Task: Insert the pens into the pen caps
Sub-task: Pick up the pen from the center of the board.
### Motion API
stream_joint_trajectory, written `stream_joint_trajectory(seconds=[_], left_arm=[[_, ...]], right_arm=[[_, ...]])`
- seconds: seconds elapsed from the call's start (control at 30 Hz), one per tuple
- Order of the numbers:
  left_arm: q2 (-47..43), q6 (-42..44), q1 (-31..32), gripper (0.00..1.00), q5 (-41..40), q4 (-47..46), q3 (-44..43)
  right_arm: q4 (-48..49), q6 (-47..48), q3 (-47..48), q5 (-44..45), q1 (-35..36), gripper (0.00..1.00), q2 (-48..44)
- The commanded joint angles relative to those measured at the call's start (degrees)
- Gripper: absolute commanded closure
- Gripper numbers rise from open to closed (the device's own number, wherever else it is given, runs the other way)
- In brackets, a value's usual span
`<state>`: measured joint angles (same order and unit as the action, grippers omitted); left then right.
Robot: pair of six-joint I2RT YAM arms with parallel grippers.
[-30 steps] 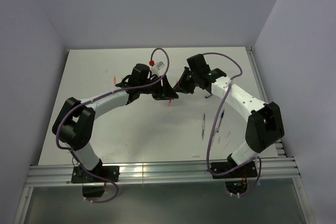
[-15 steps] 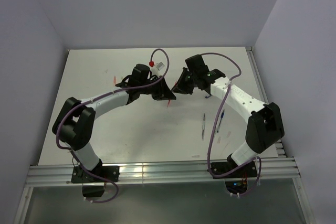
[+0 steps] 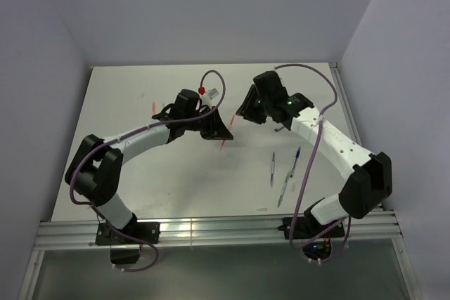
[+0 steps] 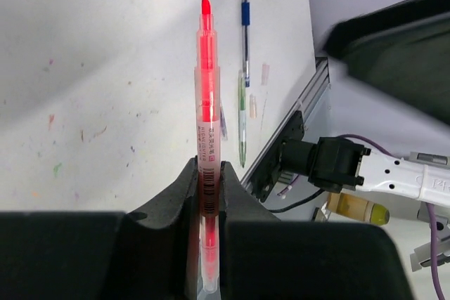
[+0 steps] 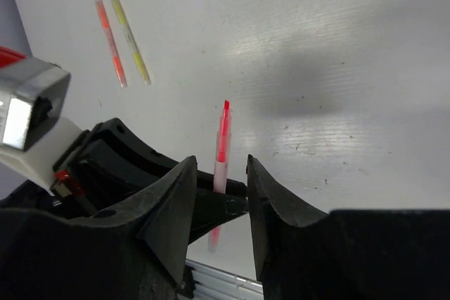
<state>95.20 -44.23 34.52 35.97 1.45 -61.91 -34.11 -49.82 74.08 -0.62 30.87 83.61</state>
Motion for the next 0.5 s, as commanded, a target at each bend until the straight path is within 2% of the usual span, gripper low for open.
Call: stream_joint_trajectory(seconds=[0.0, 0.17, 0.33, 0.43, 0.47], left_arm=[[-4.8, 1.8, 0.3, 1.00, -1.4, 3.9, 1.2], [-10.8, 2.0, 0.4, 1.00, -2.0, 7.2, 6.0], [-16.0, 4.1, 0.3, 1.00, -2.5, 10.6, 10.0], [-19.8, 5.2, 0.3, 1.00, -2.6, 11.4, 11.8], [-20.2, 5.4, 0.3, 1.00, -2.2, 11.5, 12.1]], right_arm=[[-6.6, 1.1, 4.6, 8.4, 0.2, 0.57, -5.3], [-12.7, -3.2, -2.3, 12.1, -0.1, 0.57, -11.1], [-19.2, -10.5, -15.5, 15.4, -1.2, 0.58, -19.3], [-18.4, -12.3, -24.4, 13.9, -4.8, 0.60, -24.9], [-17.6, -12.3, -28.0, 13.4, -7.9, 0.61, -26.0]])
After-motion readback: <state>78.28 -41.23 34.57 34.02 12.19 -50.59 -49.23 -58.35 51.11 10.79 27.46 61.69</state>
